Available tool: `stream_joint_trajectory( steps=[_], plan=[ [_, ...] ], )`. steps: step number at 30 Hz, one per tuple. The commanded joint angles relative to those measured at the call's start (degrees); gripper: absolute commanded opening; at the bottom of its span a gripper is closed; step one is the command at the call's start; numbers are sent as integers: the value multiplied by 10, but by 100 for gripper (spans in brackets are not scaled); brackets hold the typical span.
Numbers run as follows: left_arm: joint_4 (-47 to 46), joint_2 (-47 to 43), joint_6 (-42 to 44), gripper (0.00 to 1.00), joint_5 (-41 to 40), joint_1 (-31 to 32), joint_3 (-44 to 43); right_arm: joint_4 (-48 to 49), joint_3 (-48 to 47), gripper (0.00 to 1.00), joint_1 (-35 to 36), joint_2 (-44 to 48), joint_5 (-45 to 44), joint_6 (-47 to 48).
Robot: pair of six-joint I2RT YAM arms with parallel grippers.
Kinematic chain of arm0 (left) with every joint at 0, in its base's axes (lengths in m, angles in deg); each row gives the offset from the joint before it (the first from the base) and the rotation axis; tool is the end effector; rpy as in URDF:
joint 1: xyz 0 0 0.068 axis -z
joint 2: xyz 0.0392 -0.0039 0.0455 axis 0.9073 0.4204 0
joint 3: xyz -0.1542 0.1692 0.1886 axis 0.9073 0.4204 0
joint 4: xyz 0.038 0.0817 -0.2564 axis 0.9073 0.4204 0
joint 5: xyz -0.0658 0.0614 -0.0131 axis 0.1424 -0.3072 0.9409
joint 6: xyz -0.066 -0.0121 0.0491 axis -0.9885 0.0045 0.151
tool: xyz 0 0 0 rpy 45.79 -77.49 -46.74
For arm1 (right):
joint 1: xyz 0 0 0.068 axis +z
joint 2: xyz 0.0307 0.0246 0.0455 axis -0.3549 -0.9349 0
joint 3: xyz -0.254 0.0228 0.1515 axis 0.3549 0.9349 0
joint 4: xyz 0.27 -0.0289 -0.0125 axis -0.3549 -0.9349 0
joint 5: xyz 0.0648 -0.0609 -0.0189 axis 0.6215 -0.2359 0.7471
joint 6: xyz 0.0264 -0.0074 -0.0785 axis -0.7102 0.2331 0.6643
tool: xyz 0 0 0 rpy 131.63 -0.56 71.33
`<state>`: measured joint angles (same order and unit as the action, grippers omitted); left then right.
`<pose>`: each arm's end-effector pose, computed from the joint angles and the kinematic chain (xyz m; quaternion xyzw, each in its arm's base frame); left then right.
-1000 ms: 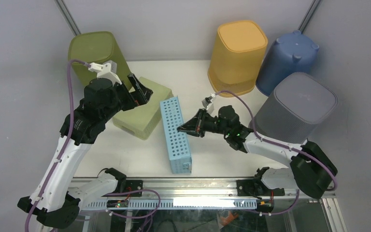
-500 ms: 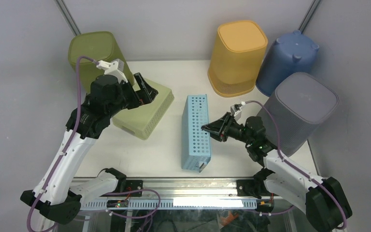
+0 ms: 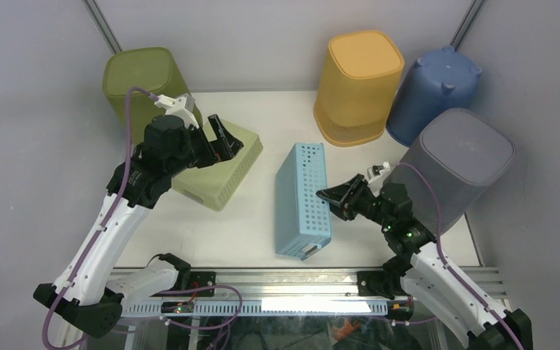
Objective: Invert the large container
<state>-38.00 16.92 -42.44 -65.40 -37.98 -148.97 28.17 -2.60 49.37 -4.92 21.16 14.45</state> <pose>0.1992 -0.0994 0.4133 -0.0570 0.8629 -0.2416 0.4401 0.1495 0.1138 0.2240 0.1940 0.7666 0.5623 0.2421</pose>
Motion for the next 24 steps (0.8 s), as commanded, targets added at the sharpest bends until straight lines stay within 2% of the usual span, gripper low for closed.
stream_joint_trajectory(
  steps=[1, 4, 9, 13, 19, 24],
  plan=[
    [-34, -10, 8, 99, 22, -1, 7, -227, -10, 50, -2, 26, -90, 52],
    [-40, -8, 7, 99, 28, -1, 12, -283, -19, 55, -2, 51, -119, 56],
    [-46, -4, 6, 99, 35, 0, 20, -325, -21, 70, -1, 67, -135, 55],
    [-50, -1, 5, 99, 39, -1, 26, -380, -58, 81, -1, 65, -167, 75],
    [-51, 9, 7, 99, 41, -1, 29, -448, -190, 93, 7, 26, -210, 132],
    [-54, 23, 8, 99, 7, -1, 30, -445, -325, 99, 40, -53, -226, 202]
  ],
)
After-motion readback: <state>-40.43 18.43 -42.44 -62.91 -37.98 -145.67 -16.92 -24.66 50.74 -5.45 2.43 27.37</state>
